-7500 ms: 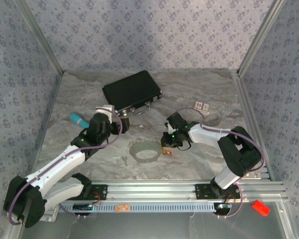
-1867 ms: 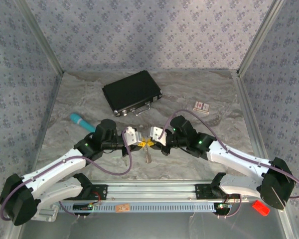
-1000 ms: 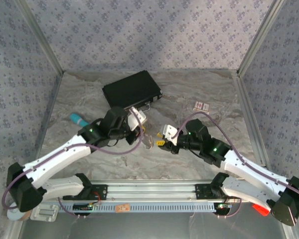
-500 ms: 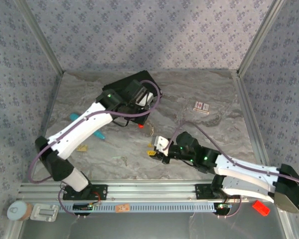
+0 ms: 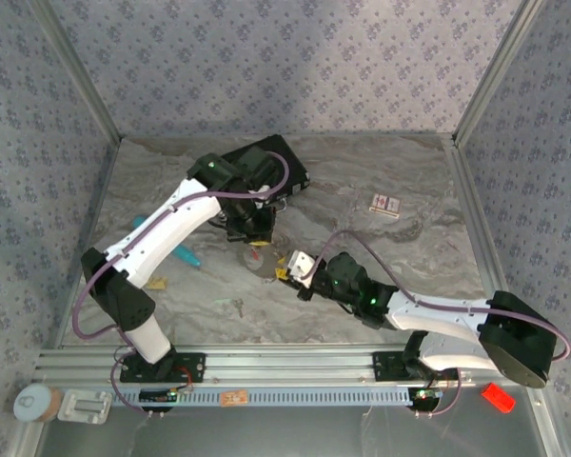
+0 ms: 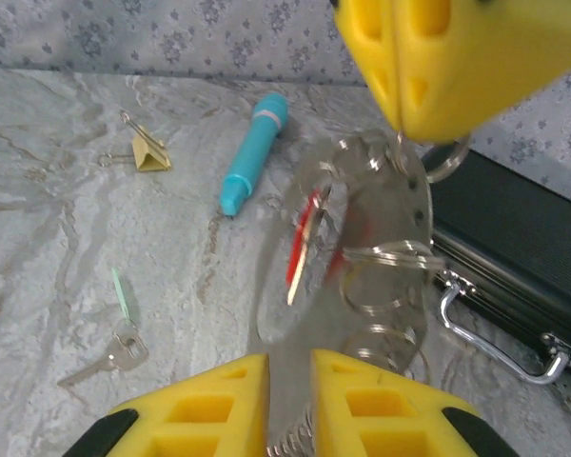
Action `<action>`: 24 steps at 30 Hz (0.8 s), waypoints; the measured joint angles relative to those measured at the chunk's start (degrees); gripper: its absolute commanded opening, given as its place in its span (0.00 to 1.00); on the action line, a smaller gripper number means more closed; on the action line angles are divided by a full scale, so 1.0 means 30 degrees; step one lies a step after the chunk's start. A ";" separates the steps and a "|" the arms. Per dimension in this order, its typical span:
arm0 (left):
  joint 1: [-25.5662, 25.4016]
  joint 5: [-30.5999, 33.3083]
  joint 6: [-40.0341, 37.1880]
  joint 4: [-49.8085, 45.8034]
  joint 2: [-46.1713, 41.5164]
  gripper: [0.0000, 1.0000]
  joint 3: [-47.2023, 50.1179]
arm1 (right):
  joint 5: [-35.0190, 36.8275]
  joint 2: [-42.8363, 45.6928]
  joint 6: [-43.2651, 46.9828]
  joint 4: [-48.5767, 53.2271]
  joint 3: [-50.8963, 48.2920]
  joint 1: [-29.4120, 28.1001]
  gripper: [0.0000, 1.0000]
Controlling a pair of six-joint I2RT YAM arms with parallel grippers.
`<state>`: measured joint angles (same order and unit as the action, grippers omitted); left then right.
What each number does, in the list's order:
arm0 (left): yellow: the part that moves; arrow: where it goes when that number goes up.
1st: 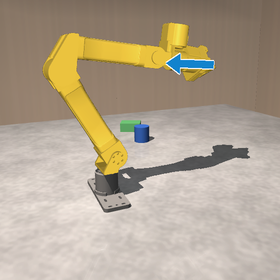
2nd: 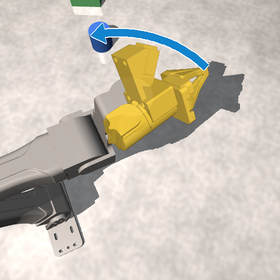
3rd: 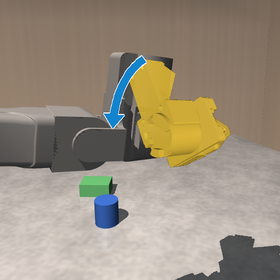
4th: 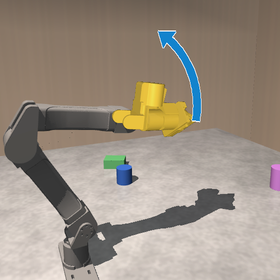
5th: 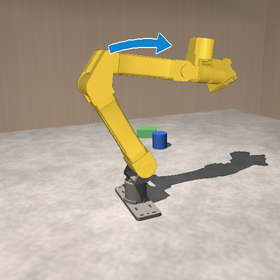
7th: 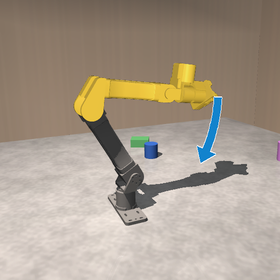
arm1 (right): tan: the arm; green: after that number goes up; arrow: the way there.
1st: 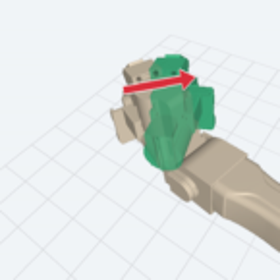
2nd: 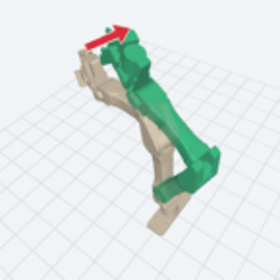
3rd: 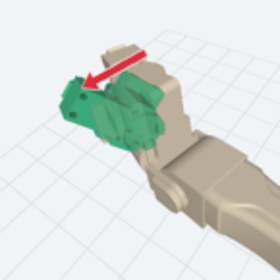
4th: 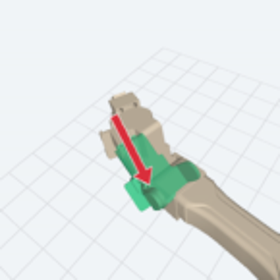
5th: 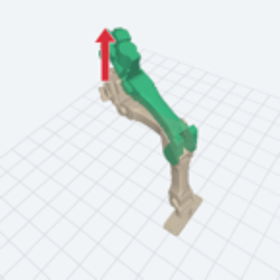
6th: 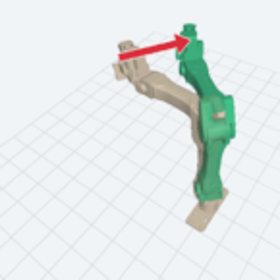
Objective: Put the keys on the keyring
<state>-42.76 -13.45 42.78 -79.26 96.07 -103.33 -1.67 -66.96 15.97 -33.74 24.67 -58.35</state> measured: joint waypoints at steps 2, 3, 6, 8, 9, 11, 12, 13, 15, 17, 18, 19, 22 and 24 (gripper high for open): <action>0.0131 -0.0729 0.1304 -0.0044 0.0000 0.00 0.0051 | -0.0007 0.0124 0.0240 -0.0328 -0.0321 0.0029 0.22; 0.0168 -0.1100 0.2018 0.0000 -0.0007 0.00 0.0175 | -0.0051 0.0262 0.0393 -0.0386 -0.0452 0.0029 0.23; 0.0379 -0.2251 0.4007 0.0481 -0.0102 0.00 0.1078 | -0.0342 0.1341 0.0801 -0.0321 -0.1035 0.0022 0.24; 0.0619 -0.2980 0.5246 0.0984 -0.0284 0.00 0.1996 | -0.0437 0.2790 0.0940 0.0153 -0.1668 -0.0029 0.24; 0.0787 -0.3351 0.5836 0.1188 -0.0393 0.00 0.2455 | -0.0452 0.3745 0.0991 0.0517 -0.2018 -0.0058 0.24; 0.1115 -0.3978 0.6870 0.1654 -0.0619 0.00 0.3140 | -0.0452 0.5457 0.1035 0.1231 -0.2565 -0.0102 0.24; 0.1239 -0.4226 0.7293 0.1851 -0.0714 0.00 0.3330 | -0.0452 0.6207 0.1049 0.1647 -0.2732 -0.0102 0.24; 0.1377 -0.4408 0.7679 0.2047 -0.0801 0.00 0.3446 | -0.0474 0.6768 0.1042 0.1931 -0.2820 -0.0102 0.24; 0.1515 -0.4881 0.8335 0.2586 -0.1035 0.00 0.3723 | -0.0597 0.7271 0.1042 0.2208 -0.2820 -0.0124 0.24; 0.1566 -0.5421 0.9129 0.3220 -0.1348 0.00 0.4197 | -0.0685 0.7235 0.1027 0.2208 -0.2820 -0.0364 0.24; 0.1596 -0.5610 0.9398 0.3432 -0.1457 0.00 0.4422 | -0.0707 0.7038 0.1013 0.2178 -0.2812 -0.0525 0.23; 0.1596 -0.5756 0.9675 0.3643 -0.1574 0.00 0.4677 | -0.0699 0.6674 0.0969 0.2076 -0.2783 -0.0678 0.24; 0.1596 -0.6113 1.0280 0.4211 -0.1749 0.00 0.5202 | -0.0546 0.5144 0.0721 0.1384 -0.2630 -0.0882 0.25; 0.1596 -0.6273 1.0506 0.4539 -0.1792 0.00 0.5340 | -0.0087 0.3985 0.0481 0.0714 -0.2375 -0.0896 0.25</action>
<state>-37.98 -32.27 74.30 -65.65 90.70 -87.31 -1.93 -55.00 17.41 -31.59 17.54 -61.04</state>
